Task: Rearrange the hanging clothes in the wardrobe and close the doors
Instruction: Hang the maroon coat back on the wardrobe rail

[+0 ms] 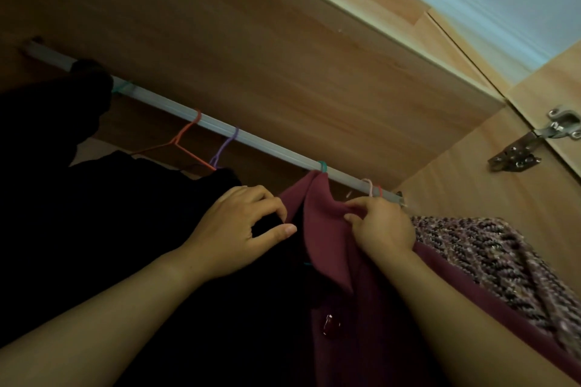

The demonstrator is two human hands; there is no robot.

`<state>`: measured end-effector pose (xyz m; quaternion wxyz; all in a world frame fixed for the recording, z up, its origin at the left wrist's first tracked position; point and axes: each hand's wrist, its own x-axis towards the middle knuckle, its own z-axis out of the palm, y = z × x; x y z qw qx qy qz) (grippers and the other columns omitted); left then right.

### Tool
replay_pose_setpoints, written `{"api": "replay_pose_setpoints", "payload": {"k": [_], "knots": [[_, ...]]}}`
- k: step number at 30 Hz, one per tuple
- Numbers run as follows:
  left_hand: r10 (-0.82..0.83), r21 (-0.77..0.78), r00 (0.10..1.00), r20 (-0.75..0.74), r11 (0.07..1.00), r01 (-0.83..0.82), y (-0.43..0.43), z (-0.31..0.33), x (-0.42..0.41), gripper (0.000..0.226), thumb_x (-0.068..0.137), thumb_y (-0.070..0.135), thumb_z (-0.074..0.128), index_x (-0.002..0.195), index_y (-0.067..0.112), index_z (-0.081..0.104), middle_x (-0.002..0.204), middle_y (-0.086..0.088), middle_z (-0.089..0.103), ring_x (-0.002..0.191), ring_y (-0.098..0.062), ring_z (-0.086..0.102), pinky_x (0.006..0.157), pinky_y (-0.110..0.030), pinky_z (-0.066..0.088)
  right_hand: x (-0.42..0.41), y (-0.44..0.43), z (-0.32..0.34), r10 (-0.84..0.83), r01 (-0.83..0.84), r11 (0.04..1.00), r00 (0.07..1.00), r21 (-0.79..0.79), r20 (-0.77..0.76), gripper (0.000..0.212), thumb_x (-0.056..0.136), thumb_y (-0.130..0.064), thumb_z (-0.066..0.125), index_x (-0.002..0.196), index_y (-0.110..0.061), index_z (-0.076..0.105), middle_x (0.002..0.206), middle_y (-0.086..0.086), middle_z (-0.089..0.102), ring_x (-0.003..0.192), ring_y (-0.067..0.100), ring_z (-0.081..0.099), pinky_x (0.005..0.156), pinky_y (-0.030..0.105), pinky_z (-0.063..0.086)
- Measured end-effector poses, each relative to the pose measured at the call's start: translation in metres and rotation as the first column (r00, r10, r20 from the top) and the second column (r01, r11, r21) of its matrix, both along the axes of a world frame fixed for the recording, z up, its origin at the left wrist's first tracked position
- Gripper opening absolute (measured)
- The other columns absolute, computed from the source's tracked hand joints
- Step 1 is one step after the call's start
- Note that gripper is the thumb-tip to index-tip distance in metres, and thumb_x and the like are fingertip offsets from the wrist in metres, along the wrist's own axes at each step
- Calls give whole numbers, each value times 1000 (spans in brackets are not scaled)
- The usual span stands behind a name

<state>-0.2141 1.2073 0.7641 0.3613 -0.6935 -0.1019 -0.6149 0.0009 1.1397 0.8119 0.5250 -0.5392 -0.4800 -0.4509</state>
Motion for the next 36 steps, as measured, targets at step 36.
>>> {"api": "replay_pose_setpoints", "payload": {"k": [36], "knots": [[193, -642, 981, -17, 750, -158, -95, -302, -31, 67, 90, 64, 30, 148, 38, 10, 157, 8, 16, 143, -14, 18, 115, -41, 20, 57, -141, -362, -218, 259, 926, 961, -276, 170, 63, 92, -53, 21, 143, -20, 37, 154, 7, 25, 142, 27, 17, 112, 33, 4]]}}
